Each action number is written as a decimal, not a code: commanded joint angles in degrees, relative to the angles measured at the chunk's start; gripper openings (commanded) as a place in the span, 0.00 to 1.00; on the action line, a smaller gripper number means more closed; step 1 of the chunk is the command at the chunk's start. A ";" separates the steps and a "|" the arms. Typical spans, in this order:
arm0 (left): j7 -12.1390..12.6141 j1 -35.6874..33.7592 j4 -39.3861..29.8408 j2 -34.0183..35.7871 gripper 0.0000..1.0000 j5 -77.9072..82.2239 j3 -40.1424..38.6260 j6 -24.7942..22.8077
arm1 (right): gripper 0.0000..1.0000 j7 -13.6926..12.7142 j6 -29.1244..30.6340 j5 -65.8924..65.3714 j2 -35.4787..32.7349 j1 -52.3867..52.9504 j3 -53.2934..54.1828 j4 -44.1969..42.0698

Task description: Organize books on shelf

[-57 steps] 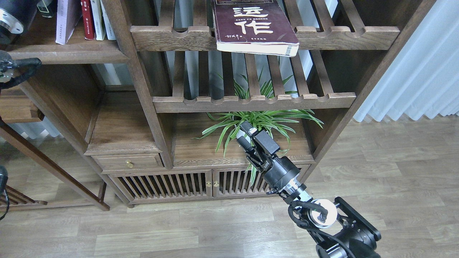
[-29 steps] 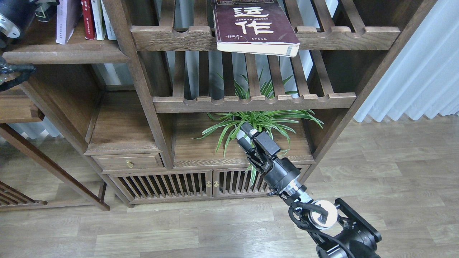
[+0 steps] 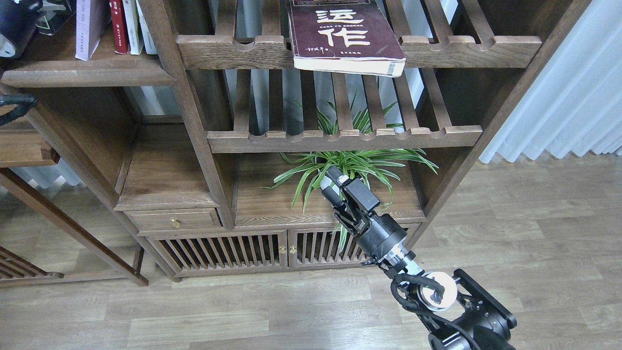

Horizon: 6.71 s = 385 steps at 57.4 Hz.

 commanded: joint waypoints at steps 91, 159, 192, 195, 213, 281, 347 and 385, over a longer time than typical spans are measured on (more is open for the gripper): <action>-9.80 11.26 -23.10 6.62 0.33 -25.40 -10.36 -10.13 | 0.92 0.08 0.00 0.26 0.00 -0.09 4.57 1.94; 6.98 43.16 -41.21 -20.53 0.87 -41.39 -16.61 -17.13 | 0.92 3.95 -1.46 0.08 -0.09 7.02 5.89 12.84; 12.44 41.94 -40.95 -26.34 0.88 -41.22 -7.47 -17.13 | 0.92 4.39 -4.62 0.08 -0.09 12.12 6.07 10.11; 12.44 41.41 -40.95 -26.34 0.87 -41.13 -6.85 -17.13 | 0.92 4.48 -5.67 0.00 0.00 12.47 6.07 9.85; 12.53 40.35 -40.86 -26.34 0.87 -41.04 -6.59 -17.13 | 0.92 6.85 -8.75 0.08 -0.35 16.25 6.15 8.53; 14.28 40.44 -39.80 -26.34 0.87 -41.04 -6.85 -17.13 | 0.80 6.85 -19.47 0.00 -0.53 22.32 8.00 6.42; 13.49 40.27 -38.49 -26.34 0.89 -41.31 -7.73 -17.13 | 0.05 6.41 -1.46 1.75 0.00 21.70 8.26 3.25; 14.28 39.65 -39.45 -26.34 0.97 -46.75 -7.82 -17.13 | 0.04 4.04 0.00 4.30 -0.88 10.99 7.56 10.28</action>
